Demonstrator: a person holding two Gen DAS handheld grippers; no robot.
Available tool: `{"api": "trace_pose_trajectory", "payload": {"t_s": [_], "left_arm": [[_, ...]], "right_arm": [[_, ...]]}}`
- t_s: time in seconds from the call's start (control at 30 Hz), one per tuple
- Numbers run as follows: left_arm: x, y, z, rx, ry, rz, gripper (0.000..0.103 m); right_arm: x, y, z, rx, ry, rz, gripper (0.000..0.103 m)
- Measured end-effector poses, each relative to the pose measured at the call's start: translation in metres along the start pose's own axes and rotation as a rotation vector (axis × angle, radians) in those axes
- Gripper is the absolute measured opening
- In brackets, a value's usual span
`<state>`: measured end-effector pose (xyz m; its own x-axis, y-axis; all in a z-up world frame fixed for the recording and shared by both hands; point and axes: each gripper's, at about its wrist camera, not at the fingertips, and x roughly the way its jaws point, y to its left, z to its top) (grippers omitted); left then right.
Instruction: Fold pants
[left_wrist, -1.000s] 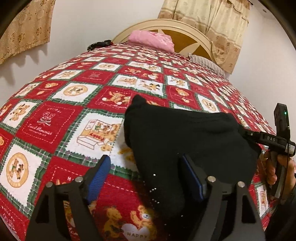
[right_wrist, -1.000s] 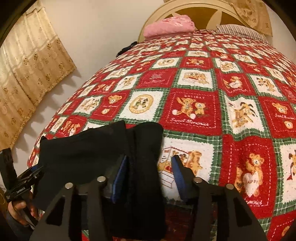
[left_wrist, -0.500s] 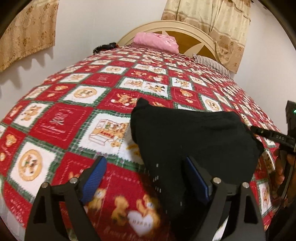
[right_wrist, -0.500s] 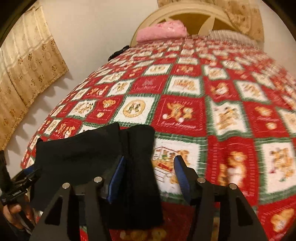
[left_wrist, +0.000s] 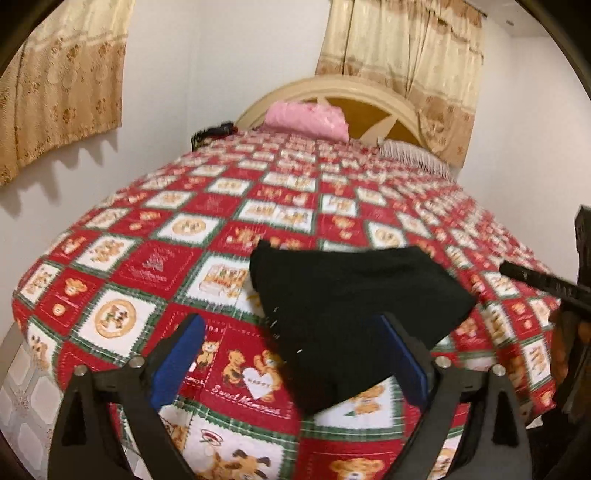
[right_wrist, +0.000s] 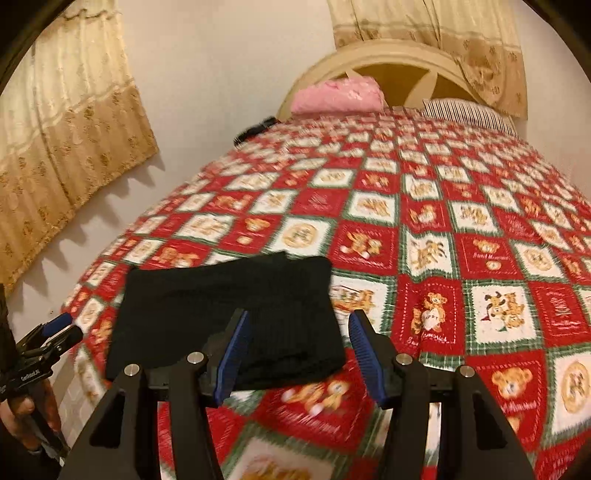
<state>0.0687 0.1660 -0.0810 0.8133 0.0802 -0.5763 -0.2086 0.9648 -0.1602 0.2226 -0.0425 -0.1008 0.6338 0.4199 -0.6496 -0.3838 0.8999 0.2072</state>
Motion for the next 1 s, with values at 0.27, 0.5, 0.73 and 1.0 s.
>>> {"api": "trace_pose_trajectory", "payload": {"t_s": [0.27, 0.5, 0.73, 1.0], "left_arm": [[-0.040, -0.022, 0.003, 0.020, -0.078, -0.037, 0.100], [-0.067, -0.037, 0.000, 0.035, -0.117, -0.069, 0.100], [-0.087, -0.054, -0.004, 0.063, -0.150, -0.089, 0.103], [-0.095, -0.059, -0.004, 0.075, -0.172, -0.092, 0.103]], "right_arm": [[-0.089, 0.044, -0.022, -0.101, -0.131, 0.008, 0.062], [-0.150, 0.037, -0.050, -0.018, -0.203, -0.037, 0.068], [-0.181, 0.047, -0.063, -0.054, -0.239, -0.072, 0.069], [-0.190, 0.056, -0.067, -0.100, -0.275, -0.088, 0.070]]}}
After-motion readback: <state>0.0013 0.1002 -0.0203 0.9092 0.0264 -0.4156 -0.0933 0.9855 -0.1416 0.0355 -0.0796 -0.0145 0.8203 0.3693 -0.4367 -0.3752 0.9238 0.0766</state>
